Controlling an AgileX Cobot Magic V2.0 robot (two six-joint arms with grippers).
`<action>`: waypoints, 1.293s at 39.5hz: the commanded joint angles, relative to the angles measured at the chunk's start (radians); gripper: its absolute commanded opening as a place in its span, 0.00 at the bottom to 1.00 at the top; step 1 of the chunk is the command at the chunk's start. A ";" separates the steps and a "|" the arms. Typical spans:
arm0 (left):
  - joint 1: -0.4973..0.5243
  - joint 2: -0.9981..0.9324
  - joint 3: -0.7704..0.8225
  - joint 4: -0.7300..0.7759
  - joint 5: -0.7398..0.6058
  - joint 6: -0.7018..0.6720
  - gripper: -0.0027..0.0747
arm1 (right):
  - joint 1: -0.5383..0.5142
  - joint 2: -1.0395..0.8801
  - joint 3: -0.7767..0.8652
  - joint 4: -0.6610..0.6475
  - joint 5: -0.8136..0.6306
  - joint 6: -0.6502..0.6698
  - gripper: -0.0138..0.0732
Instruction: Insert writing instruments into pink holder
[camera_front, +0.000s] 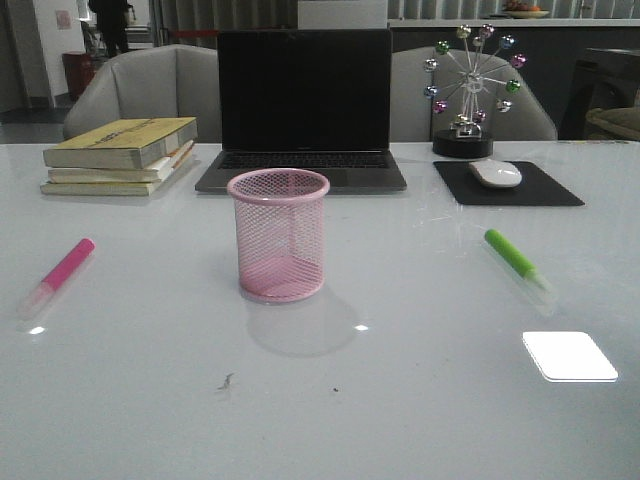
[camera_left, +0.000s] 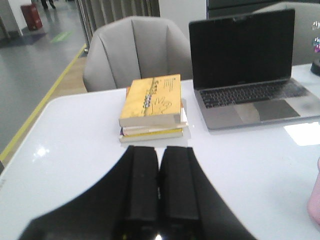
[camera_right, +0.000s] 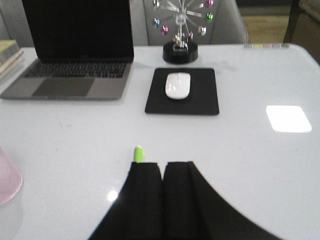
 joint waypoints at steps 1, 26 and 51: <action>-0.001 0.025 -0.036 -0.054 -0.078 0.001 0.27 | 0.002 0.011 -0.039 -0.010 -0.028 -0.001 0.23; -0.001 0.027 -0.036 -0.095 -0.088 0.001 0.63 | 0.002 0.019 -0.038 0.006 0.042 -0.002 0.84; -0.001 0.027 -0.036 -0.095 -0.096 0.001 0.63 | 0.121 0.634 -0.561 0.006 0.248 -0.116 0.84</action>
